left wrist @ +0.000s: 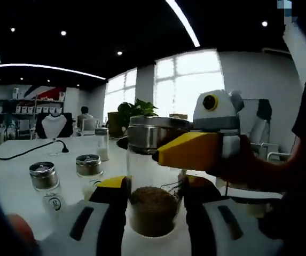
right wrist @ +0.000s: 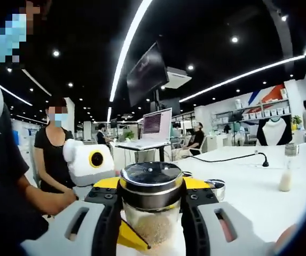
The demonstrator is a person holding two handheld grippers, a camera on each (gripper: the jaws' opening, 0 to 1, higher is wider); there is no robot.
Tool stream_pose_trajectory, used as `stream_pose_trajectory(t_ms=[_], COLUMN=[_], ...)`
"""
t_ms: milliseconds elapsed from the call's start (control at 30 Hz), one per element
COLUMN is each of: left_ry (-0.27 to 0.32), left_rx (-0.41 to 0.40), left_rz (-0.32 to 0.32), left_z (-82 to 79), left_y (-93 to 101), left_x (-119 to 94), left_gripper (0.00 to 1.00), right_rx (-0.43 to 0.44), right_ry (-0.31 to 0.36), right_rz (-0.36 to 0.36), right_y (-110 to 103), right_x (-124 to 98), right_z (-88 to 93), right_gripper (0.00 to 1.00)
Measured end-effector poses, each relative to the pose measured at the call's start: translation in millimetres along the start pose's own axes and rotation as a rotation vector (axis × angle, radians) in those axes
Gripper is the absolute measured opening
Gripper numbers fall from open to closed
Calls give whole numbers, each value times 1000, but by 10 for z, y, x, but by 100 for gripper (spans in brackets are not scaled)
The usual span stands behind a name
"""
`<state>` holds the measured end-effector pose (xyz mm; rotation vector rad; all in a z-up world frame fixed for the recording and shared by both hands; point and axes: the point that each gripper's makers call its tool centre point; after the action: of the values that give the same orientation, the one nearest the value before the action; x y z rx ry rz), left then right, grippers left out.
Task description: Rotate the seasoning bottle until the label or dispensing opening points toward the visible target arrow and the bottle remains upright within the marked orientation range
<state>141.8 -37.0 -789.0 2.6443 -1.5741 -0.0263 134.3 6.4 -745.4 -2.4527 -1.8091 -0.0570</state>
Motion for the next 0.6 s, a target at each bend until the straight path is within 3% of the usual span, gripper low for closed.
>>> stream_pose_trajectory(t_ms=[67, 167, 233, 300, 367, 433, 600], left_ry=[-5, -19, -17, 28, 36, 35, 19], left_rx=[-1, 11, 35, 29, 79, 80, 98], left_rz=[51, 50, 9, -57, -167, -227, -307], left_z=[2, 26, 13, -72, -92, -64, 0], left_y=[59, 87, 68, 8, -122, -183, -248], left_x=[-14, -6, -5, -5, -27, -35, -15], left_gripper=[44, 43, 43, 42, 42, 42, 42], right_rx=[-12, -26, 3, 73, 86, 107, 123], right_ry=[-1, -27, -23, 23, 14, 10, -9], right_rz=[-35, -50, -43, -2, 46, 71, 112], right_y=[-53, -107, -80, -5, 102, 146, 221], right_x=[-21, -6, -8, -21, -19, 3, 18], right_z=[-18, 13, 8, -68, -63, -23, 48], right_gripper=[41, 41, 41, 41, 40, 40, 40])
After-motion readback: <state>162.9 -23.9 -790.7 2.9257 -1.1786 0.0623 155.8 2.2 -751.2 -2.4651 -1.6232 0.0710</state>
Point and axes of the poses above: the point that each gripper's makers call its tool centre point, and the gripper's own axes: x roughly forward along the fingers, y roughly to its right, z roughly out of its underside
